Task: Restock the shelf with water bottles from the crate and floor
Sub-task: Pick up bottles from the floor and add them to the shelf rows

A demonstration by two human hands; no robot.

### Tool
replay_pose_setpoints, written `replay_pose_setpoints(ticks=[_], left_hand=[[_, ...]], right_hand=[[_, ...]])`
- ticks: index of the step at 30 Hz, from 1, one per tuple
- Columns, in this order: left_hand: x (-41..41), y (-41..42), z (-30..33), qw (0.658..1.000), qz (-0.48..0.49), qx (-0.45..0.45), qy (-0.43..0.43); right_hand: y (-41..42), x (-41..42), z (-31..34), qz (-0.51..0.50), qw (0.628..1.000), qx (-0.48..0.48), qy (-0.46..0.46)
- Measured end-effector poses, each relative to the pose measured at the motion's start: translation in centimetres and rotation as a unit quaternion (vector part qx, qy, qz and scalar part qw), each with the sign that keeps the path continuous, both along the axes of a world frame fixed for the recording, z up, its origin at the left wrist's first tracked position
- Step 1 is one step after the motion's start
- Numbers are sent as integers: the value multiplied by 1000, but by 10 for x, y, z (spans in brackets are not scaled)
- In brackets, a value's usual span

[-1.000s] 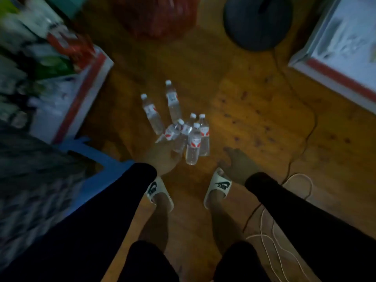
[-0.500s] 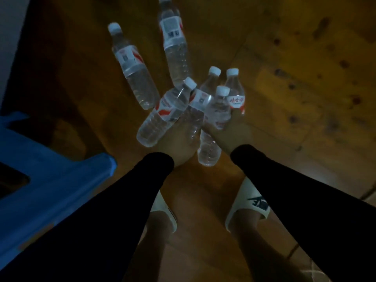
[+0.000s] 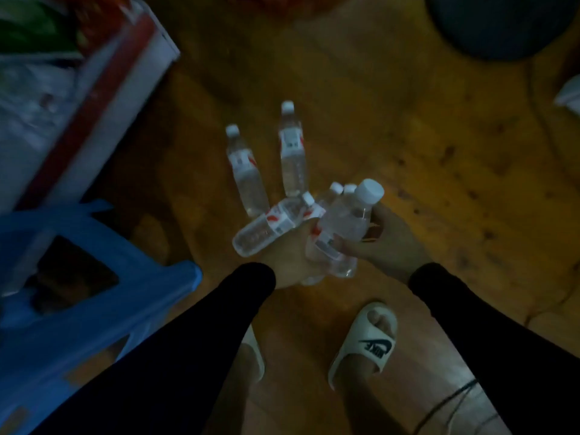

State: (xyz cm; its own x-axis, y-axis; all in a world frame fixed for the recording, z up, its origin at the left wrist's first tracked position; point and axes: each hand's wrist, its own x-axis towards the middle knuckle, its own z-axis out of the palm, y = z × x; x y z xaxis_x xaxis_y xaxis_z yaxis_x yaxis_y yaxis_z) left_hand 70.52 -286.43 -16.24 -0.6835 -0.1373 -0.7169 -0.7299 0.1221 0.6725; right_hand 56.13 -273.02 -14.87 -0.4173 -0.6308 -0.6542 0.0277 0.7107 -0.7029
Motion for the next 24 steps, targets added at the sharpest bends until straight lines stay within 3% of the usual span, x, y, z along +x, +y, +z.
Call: replay_pose_setpoints(ticks=[5, 10, 14, 18, 24], left_hand=[[-29, -51, 169, 997, 29, -1, 67], [-37, -107, 374, 979, 89, -99, 157], [-14, -143, 527, 945, 143, -207, 210], [21, -167, 654, 911, 196, -252, 260], [93, -200, 799, 883, 173, -348, 264]], right_hand=[[-55, -46, 178, 82, 994, -73, 14], [-118, -64, 378, 100, 976, -191, 35], [-163, -46, 523, 118, 950, -285, 45], [-208, -16, 635, 169, 923, -341, 60], [-263, 48, 766, 200, 879, -421, 106]])
